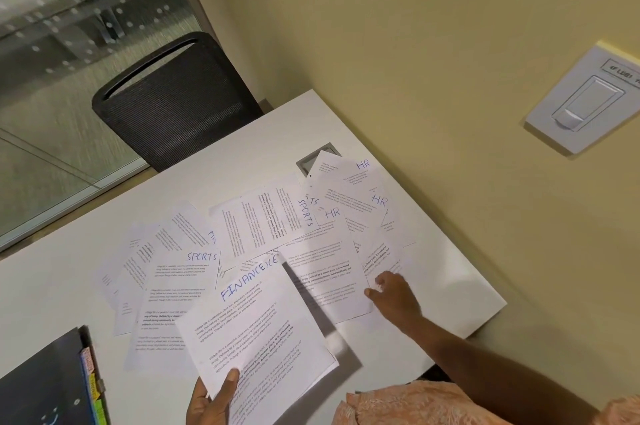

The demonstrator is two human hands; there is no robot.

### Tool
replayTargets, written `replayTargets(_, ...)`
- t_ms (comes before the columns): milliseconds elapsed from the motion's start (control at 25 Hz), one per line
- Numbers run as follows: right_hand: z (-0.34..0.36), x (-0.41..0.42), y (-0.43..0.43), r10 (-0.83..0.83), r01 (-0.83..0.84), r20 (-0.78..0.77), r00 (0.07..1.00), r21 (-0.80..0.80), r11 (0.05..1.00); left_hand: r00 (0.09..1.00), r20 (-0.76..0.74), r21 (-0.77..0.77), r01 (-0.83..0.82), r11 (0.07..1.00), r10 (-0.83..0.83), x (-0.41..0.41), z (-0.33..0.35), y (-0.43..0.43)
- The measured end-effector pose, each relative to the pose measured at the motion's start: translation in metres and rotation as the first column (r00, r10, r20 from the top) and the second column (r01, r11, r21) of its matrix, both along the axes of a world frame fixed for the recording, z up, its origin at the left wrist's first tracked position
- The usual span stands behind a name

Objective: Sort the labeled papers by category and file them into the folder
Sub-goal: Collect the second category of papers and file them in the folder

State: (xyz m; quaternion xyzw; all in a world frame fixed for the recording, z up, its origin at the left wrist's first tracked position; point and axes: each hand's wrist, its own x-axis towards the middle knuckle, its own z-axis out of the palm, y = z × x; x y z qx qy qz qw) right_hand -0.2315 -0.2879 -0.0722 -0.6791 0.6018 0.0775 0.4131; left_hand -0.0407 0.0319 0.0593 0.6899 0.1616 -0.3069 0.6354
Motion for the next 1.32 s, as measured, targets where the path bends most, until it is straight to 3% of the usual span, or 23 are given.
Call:
replayTargets(120,0.005,-0.015,-0.011,-0.033,-0.043,-0.26,0.965,-0.281,0.959,0.999,-0.009,0.037,0.031,0.999,-0.031,-0.001,0.005,-0.003)
replayTargets(240,0.008,-0.025,-0.022,-0.065,-0.047,-0.335,0.94,-0.314,0.948,1.0,0.014,0.057,0.022,0.998,-0.023,-0.005,0.014,-0.008)
replayTargets(520,-0.003,-0.014,-0.029,-0.127,0.111,-0.078,0.989,-0.186,0.976,0.997,-0.001,0.148,0.071,0.986,-0.072,-0.004,0.003,-0.001)
replayTargets(640,0.003,-0.018,-0.03,-0.238,0.244,0.069,0.969,-0.1,0.965,0.997,0.002,0.132,0.075,0.988,-0.076,-0.006,0.006,-0.002)
replayTargets(760,0.027,-0.025,-0.037,-0.304,0.326,0.164,0.938,-0.123,0.937,0.999,-0.008,0.137,0.051,0.989,-0.051,-0.006,0.007,-0.001)
replayTargets(1080,0.12,-0.062,-0.088,-0.56,0.706,0.538,0.63,-0.095,0.702,0.996,-0.023,0.153,0.091,0.984,-0.088,-0.007,0.01,-0.009)
replayTargets(1320,0.115,-0.072,-0.102,-0.696,0.819,0.625,0.353,0.153,0.552,0.997,-0.013,0.15,0.083,0.985,-0.082,-0.009,0.001,-0.013)
